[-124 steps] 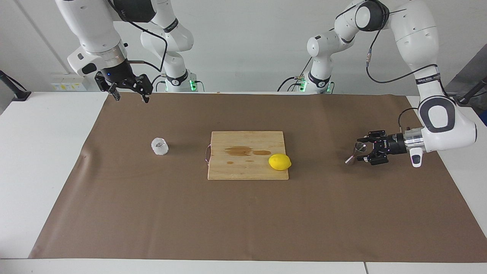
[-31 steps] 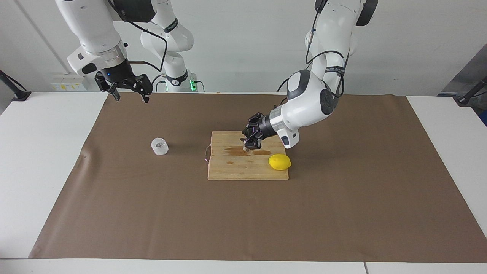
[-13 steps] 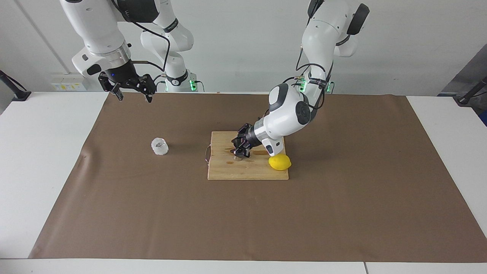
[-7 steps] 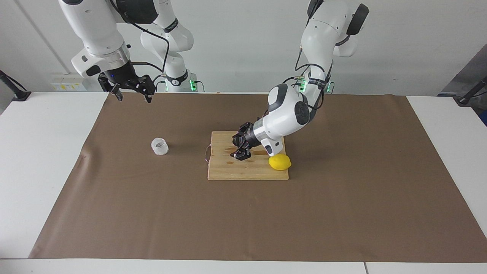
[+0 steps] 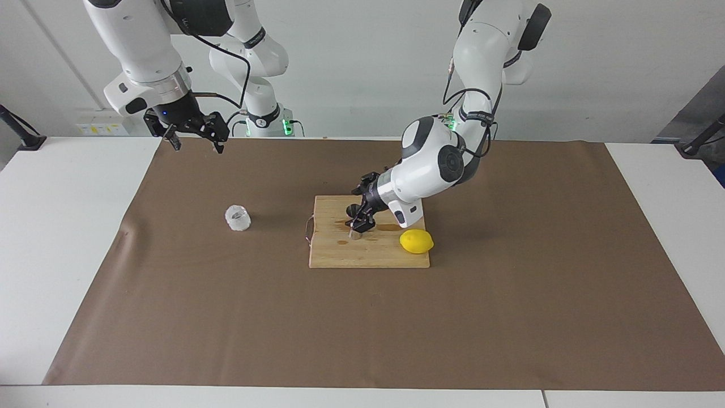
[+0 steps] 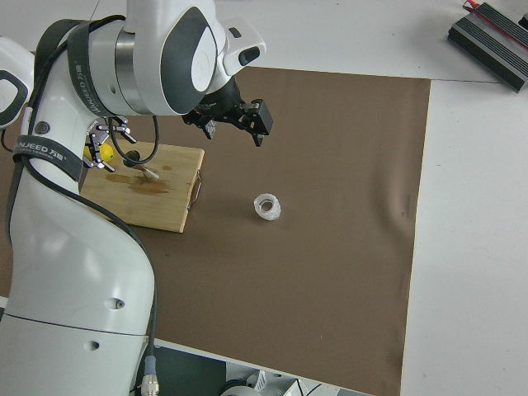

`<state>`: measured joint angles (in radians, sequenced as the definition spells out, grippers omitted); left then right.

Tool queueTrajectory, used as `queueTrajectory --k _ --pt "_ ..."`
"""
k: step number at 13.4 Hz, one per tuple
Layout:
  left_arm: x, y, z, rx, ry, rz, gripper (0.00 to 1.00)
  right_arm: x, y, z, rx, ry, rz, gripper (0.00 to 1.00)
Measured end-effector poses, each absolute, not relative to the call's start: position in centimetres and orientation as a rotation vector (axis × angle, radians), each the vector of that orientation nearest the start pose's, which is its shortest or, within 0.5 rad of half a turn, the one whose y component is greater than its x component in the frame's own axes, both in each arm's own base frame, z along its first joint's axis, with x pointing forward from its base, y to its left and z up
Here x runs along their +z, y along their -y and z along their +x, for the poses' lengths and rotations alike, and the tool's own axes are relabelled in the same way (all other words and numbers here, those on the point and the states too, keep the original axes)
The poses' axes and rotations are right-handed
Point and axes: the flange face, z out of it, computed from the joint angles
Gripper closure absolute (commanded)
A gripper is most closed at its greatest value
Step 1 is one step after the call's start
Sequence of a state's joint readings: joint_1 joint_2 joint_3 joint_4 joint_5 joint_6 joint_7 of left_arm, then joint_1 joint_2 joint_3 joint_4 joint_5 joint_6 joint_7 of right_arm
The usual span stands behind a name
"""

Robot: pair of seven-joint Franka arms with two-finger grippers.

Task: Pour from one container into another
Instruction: 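Lower the metal cup onto the board and open the left gripper, then withdraw the left gripper while the right gripper reaches the white cup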

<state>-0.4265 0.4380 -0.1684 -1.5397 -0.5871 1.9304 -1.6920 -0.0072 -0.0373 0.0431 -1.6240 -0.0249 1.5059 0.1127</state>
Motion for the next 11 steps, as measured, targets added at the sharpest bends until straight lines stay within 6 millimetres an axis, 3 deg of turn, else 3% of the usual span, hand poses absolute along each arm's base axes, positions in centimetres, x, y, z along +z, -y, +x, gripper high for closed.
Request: queueTrajectory --k 3,6,11 --pt "43.9 37.1 56.4 0.830 1.914 -2.541 0.00 61.4 -1.7 53.5 0.126 -0.122 -3.169 0.00" --pt "46.3 32.2 58.7 0.712 1.904 -2.513 0.00 61.0 -1.7 53.4 0.141 -0.070 -3.169 0.00" --pt "49.9 25.0 60.9 0.455 1.747 -2.643 0.00 58.6 -1.7 52.8 0.118 0.278 -3.152 0.00"
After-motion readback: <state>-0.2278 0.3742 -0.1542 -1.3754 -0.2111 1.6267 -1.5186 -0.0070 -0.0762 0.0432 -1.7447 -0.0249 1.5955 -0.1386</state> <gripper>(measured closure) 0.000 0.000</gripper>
